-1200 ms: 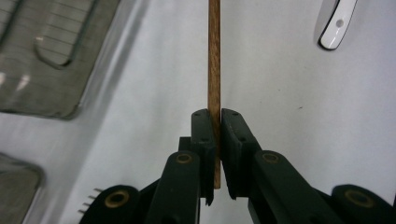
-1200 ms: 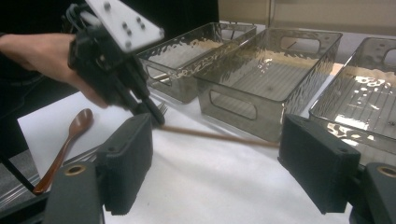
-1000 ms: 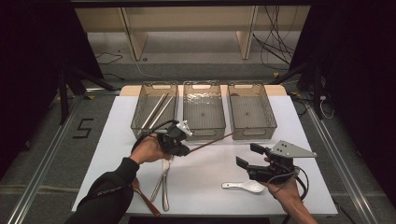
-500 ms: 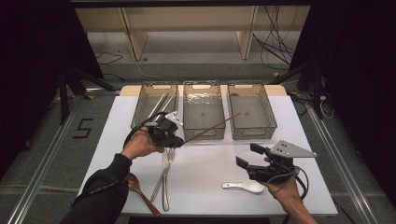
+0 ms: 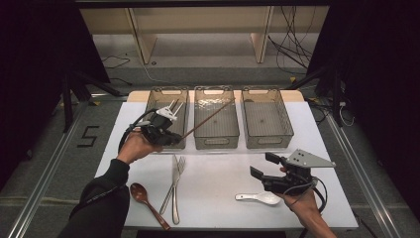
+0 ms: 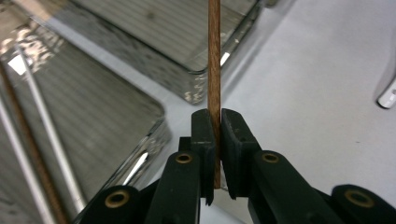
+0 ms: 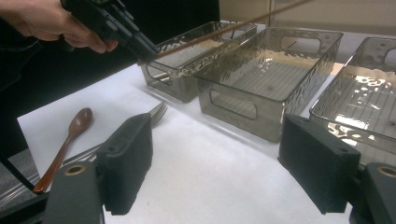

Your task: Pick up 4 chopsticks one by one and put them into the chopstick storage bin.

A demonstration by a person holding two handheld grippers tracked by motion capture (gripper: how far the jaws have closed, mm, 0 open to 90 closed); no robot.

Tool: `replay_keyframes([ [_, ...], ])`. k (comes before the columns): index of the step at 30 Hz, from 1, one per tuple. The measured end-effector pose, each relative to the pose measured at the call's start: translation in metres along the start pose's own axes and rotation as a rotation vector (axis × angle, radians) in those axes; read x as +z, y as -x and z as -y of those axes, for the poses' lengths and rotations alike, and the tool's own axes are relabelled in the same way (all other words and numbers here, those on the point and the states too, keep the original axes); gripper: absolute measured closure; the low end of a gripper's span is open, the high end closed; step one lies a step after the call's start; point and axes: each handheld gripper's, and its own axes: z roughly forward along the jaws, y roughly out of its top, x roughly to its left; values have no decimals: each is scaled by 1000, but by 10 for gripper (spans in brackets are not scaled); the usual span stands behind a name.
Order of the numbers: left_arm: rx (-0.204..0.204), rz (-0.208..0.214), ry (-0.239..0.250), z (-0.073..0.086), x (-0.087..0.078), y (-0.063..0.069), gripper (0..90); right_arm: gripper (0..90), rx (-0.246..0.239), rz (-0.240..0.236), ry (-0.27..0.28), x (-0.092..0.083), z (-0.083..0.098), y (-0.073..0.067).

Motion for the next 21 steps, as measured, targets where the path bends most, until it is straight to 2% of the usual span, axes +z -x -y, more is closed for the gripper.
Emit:
replay_keyframes([
  [7,-87,-40,33,14,-7,-24,837,268,0,-1,-1,0,0,0],
  [11,-117,-71,48,19,-10,-34,837,268,0,-1,-2,1,0,0],
  [21,-185,-106,73,29,-13,-51,836,268,3,-2,-3,1,0,0],
])
